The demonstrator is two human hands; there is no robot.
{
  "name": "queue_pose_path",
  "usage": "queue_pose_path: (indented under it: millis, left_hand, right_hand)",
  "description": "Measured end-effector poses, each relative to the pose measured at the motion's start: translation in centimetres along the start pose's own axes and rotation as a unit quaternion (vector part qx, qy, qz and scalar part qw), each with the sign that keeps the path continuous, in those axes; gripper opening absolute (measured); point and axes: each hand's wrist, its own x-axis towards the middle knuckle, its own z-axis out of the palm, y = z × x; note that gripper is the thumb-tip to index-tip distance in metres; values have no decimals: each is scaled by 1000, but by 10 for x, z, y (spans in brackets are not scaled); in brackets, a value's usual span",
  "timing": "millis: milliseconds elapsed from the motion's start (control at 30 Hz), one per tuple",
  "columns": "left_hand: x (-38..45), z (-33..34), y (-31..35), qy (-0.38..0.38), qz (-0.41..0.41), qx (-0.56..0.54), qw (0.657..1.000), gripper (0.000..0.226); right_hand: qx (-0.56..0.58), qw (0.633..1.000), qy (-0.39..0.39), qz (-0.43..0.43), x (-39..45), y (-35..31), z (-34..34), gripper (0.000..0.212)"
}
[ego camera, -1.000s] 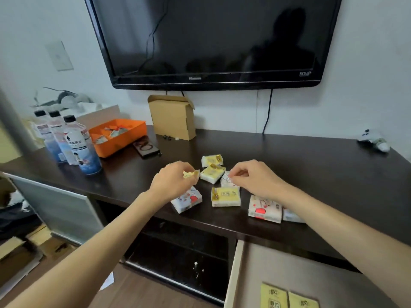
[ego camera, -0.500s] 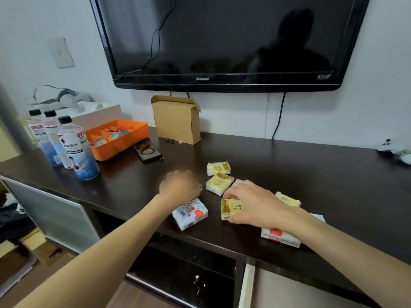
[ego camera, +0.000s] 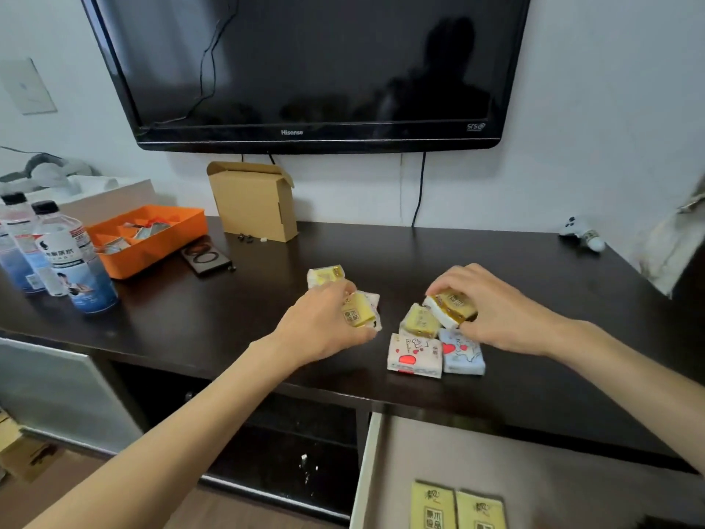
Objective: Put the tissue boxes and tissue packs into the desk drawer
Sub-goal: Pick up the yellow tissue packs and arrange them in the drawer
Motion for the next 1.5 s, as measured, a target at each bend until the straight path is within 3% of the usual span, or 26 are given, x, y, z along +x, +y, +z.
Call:
queue_pose_path:
  millis: [200,400,567,700,900,1100,1267,1500]
  left_hand:
    - [-32,30,84,-54,129,-6,990,79]
    - [-53,71,134,-69,235,14,969,74]
    - [-66,83,141,-85,254,25,963,76]
    - [-78,77,137,-104,241,36,964,75]
    - [-112,63,118,-141,214,24,966,76]
    - [-178,62,76,-209,197,31,957,74]
    - [-227,76,53,-245,229,75,939,85]
    - [-250,88,49,-223,309,88,920,78]
  right_hand:
    - [-40,998,-10,46,-82,45,-12,67]
    - [-136,990,-31,4,-144,69,-2,71]
    - [-5,987,43,157,-157,86,2,65]
    - [33,973,-7,228,-151,85,10,92]
    - [14,984,80,161,-158,46,11,96]
    - [115,988,-44,88,-210,-27,45,63]
    - [26,991,-122,37,-244,-64,75,78]
    - [-52,981,-186,-11,-259,-88,96,92]
